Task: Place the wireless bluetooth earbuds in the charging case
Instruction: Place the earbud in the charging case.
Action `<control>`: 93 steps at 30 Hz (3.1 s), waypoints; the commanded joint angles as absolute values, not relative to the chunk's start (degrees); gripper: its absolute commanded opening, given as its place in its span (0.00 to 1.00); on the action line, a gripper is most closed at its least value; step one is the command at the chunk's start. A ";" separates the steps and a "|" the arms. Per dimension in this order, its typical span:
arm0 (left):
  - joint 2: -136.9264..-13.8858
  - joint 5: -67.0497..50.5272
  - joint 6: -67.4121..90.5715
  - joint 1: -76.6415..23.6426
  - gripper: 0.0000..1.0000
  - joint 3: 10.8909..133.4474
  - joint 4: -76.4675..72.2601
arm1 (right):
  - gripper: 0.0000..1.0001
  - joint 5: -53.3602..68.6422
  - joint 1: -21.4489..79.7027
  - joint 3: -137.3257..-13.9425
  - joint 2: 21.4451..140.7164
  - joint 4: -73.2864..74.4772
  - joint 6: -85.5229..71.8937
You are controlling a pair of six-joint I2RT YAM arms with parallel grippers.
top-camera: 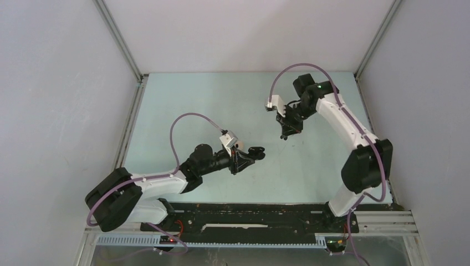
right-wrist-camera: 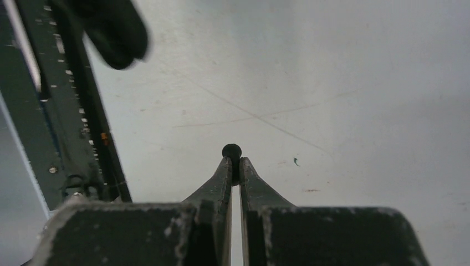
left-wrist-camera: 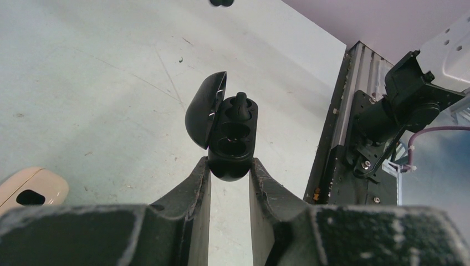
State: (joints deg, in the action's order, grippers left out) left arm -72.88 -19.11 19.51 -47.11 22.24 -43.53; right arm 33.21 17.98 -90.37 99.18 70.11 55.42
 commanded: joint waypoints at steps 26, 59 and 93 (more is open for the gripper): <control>-74.70 -32.30 16.20 -48.88 0.00 24.78 -48.82 | 0.00 46.50 35.03 -88.88 88.89 67.76 44.65; -73.25 -31.40 17.94 -48.87 0.00 25.45 -50.13 | 0.01 46.57 37.91 -84.92 89.44 67.36 44.96; -73.78 -31.46 18.46 -48.91 0.00 25.56 -50.10 | 0.41 44.97 33.62 -81.58 79.81 65.26 43.34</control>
State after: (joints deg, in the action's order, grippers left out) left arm -74.56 -31.29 18.02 -48.64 22.74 -47.44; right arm 44.99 36.95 -82.24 81.84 66.94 42.44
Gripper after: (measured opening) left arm 0.279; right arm 0.371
